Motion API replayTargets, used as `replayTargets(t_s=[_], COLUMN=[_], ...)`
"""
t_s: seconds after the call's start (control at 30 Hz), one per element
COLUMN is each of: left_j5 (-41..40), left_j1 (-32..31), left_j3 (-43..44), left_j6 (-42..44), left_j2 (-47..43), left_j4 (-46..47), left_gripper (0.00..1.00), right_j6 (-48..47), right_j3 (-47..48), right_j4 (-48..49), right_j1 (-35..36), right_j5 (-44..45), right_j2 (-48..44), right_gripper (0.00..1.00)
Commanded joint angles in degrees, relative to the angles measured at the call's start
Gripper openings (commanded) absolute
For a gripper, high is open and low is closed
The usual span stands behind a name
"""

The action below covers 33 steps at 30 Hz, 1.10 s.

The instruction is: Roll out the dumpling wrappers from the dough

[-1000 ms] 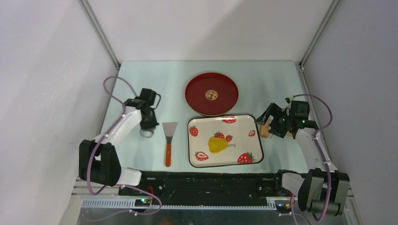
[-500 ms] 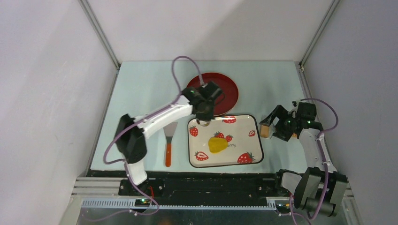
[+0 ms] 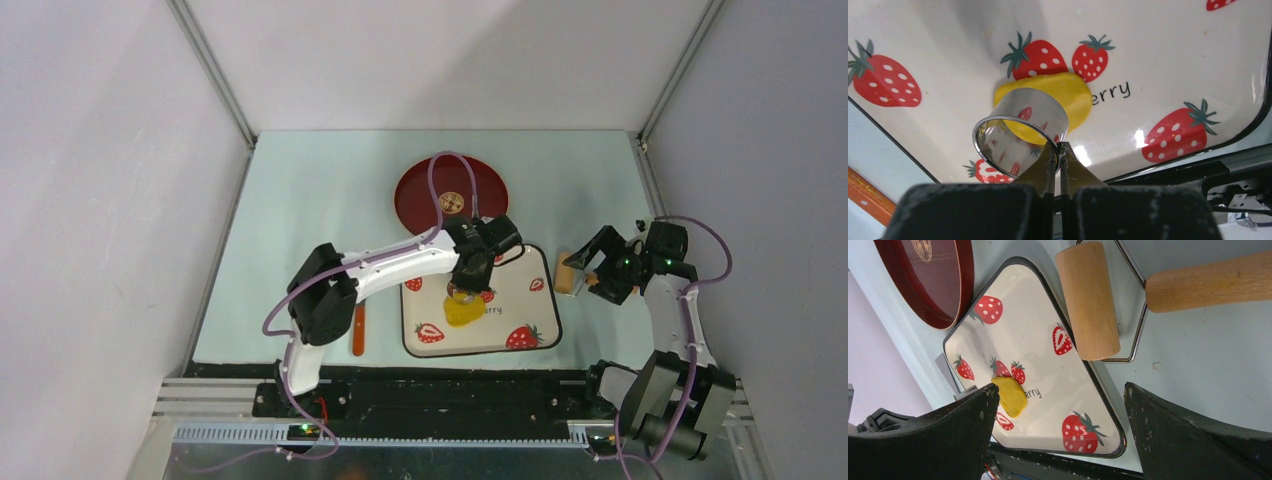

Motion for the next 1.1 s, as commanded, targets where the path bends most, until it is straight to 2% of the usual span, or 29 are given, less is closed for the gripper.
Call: replayTargets(t_s=[0.0, 0.7, 1.07], left_j5=[-0.36, -0.30, 0.60], left_j1=[-1.68, -3.38, -3.40], left_j3=[1.80, -2.25, -0.79], left_j6=[-2.36, -2.03, -1.27], left_j2=[0.05, 0.84, 2.08], left_j4=[-0.28, -0.63, -0.64], left_gripper=[0.00, 0.00, 0.00], right_j6=[-1.06, -1.39, -1.45], right_j3=[0.73, 0.64, 0.64], right_j4=[-0.09, 0.28, 0.41], right_j1=[-0.29, 0.16, 0.92], right_j5=[-0.96, -1.30, -0.89], right_j2=[0.13, 0.58, 0.68], right_gripper=[0.99, 0.99, 1.00])
